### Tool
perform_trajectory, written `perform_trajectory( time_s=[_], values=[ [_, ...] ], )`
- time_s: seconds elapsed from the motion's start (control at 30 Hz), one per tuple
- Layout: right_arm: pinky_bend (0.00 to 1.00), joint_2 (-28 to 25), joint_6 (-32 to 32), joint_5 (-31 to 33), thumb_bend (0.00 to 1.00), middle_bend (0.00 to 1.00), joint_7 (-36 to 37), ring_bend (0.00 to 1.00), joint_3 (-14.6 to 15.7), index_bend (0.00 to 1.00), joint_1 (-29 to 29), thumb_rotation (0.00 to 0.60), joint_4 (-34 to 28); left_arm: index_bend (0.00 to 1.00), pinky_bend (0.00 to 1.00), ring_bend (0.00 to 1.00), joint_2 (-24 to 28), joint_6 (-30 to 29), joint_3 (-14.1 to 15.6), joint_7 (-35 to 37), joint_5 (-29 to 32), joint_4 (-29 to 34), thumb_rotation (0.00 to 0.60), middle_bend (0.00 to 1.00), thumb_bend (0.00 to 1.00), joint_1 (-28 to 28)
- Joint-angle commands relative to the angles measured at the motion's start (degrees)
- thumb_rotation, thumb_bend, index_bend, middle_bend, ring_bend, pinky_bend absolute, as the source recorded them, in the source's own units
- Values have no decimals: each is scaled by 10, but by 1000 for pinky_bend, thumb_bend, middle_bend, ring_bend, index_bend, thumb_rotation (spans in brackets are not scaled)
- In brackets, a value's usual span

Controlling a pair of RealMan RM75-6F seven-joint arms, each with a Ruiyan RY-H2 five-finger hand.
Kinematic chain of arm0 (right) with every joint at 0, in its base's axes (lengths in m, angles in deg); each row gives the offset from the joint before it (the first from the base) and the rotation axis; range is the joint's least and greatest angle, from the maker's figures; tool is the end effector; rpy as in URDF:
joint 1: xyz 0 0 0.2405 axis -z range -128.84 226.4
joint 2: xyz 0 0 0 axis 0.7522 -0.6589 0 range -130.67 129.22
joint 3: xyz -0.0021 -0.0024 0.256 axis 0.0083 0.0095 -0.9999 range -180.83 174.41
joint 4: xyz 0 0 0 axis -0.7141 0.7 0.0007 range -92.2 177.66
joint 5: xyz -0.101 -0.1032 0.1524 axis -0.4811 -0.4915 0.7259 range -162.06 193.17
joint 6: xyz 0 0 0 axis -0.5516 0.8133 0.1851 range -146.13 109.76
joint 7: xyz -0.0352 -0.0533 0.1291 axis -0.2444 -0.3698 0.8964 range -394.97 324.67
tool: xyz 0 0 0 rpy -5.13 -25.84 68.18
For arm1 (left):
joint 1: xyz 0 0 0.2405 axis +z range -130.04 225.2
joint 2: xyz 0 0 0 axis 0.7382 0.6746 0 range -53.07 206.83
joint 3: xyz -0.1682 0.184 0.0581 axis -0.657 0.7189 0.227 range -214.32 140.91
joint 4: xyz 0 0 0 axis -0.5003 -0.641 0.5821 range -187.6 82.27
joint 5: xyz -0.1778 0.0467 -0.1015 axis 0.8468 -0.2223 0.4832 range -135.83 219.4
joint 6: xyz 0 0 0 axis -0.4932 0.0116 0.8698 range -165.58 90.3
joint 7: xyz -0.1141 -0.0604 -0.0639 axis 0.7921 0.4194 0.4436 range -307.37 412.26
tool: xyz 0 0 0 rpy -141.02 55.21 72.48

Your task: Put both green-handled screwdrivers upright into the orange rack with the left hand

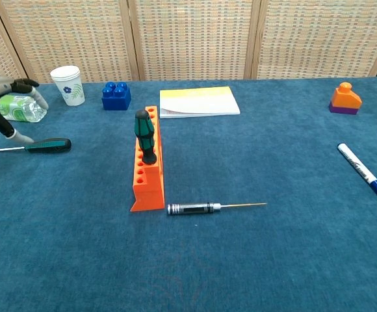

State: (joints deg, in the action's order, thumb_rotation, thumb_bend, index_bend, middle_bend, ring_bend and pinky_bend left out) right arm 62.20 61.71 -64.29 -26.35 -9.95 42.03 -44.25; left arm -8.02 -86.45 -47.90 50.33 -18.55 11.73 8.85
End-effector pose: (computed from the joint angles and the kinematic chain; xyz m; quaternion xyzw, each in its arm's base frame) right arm -0.3373 -0.2071 0.1821 0.5526 -0.4194 0.3947 0.6025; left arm -0.2663 0.3947 0.0515 -0.6446 -0.4531 -0.3283 0.5210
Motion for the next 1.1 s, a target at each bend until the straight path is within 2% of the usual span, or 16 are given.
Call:
perform_trajectory(
  time_s=[0.03, 0.43, 0.87, 1.1],
  values=[
    [0, 4, -8, 9, 0, 0, -7, 0, -3, 0, -3, 600, 4, 342, 0, 0, -36, 47, -3, 12, 16, -66, 600, 0, 4, -18],
    [0, 8, -18, 22, 0, 0, -19, 0, -7, 0, -7, 600, 5, 396, 0, 0, -91, 100, -10, 46, -3, -169, 600, 0, 122, -50],
    [0, 10, -24, 29, 0, 0, -19, 0, -9, 0, -9, 600, 10, 447, 0, 0, -125, 123, -4, 24, -11, -227, 600, 0, 210, -63],
    [0, 11, -27, 32, 0, 0, -21, 0, -10, 0, -10, 600, 11, 468, 0, 0, -142, 140, -14, 45, -7, -251, 600, 0, 260, -65]
  ],
)
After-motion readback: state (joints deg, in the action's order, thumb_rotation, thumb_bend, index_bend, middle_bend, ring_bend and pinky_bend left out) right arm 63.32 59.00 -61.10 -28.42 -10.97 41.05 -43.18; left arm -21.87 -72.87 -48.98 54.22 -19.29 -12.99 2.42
